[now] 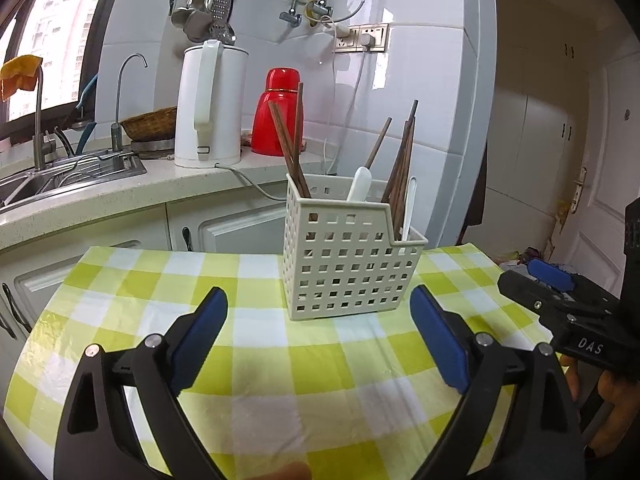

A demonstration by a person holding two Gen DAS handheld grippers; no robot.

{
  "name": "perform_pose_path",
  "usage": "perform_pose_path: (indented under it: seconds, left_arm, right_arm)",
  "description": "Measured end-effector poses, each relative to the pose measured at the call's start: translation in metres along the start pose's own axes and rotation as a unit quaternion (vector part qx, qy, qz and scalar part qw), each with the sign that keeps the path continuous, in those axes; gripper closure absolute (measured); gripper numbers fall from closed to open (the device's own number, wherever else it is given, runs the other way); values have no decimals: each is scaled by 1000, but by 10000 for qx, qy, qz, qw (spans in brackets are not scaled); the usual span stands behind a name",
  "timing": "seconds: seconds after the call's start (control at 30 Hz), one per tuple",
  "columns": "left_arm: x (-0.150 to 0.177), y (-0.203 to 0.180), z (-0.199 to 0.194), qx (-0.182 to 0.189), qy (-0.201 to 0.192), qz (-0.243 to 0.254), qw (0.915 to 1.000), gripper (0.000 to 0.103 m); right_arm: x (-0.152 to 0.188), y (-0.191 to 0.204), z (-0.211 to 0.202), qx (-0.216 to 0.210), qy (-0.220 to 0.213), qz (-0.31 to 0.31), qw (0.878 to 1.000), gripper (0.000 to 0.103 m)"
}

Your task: Organize utensils

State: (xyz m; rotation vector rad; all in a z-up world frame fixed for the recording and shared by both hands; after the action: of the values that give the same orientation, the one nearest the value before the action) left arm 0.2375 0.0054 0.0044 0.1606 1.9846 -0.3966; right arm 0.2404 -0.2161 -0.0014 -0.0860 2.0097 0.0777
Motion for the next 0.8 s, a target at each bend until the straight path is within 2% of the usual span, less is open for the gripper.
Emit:
perform_pose_path:
  seconds: [0.8]
  left_arm:
    - [-1, 1, -3, 44, -45, -20, 10000, 12]
  right_arm:
    - [1, 0, -2, -76, -58, 28, 10000, 19]
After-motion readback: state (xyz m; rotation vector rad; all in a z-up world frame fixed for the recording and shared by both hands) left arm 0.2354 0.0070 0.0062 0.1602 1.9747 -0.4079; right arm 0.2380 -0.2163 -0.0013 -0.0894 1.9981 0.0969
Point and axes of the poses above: each gripper's, at about its wrist camera, not at the fingertips, and z roughly the way its jaws point, y to its left, x to its underside, the point moved 1 cm from there along z, roughly the way its jaws point, and after that the axes turned 11 degrees about x, right-handed, at the moved point
